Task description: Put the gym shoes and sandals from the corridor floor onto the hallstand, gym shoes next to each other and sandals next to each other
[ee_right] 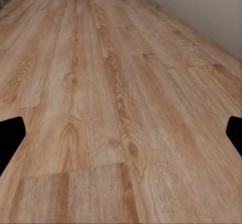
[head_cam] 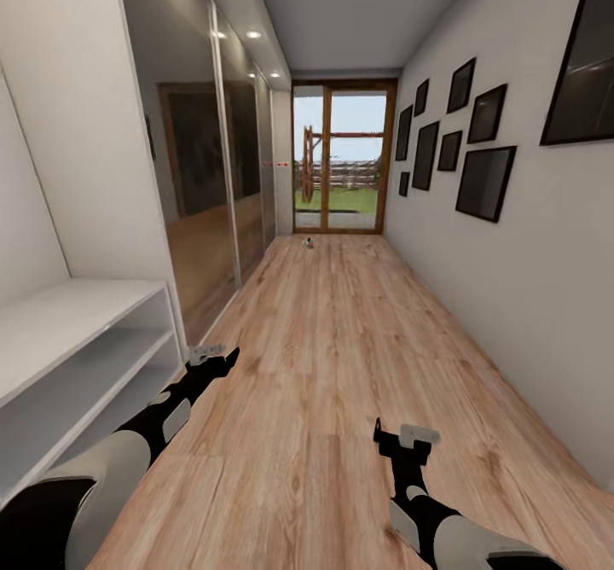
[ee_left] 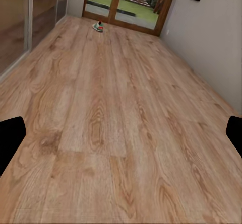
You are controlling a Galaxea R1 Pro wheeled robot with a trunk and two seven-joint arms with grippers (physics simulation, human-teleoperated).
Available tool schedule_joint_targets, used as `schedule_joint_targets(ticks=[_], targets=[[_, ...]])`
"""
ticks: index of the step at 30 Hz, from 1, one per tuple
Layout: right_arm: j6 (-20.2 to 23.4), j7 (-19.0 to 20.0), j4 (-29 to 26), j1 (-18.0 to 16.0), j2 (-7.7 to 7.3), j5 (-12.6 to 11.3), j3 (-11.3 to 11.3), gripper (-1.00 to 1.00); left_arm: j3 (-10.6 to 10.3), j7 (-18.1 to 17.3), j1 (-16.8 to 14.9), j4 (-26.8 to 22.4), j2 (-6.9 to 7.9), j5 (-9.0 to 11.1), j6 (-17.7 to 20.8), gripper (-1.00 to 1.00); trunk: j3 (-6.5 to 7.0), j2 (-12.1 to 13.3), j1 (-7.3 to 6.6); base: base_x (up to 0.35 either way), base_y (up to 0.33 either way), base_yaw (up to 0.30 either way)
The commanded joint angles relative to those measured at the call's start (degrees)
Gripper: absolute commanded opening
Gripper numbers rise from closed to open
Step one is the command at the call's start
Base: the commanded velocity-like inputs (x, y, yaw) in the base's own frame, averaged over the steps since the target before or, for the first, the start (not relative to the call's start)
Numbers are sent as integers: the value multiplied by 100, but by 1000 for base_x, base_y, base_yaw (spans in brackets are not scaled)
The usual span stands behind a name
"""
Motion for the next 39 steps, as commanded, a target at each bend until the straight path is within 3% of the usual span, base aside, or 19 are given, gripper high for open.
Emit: schedule_joint_targets(ticks=[1, 39], targets=[[-18, -7, 4, -4, 1, -15, 0, 100, 20, -47, -5, 9, 1, 36, -2, 100, -6, -2, 2, 346, -93, 0], [-18, -5, 4, -3, 1, -13, 1, 100, 20, -47, -5, 9, -4, 36, -3, 100, -6, -2, 2, 346, -101, 0]])
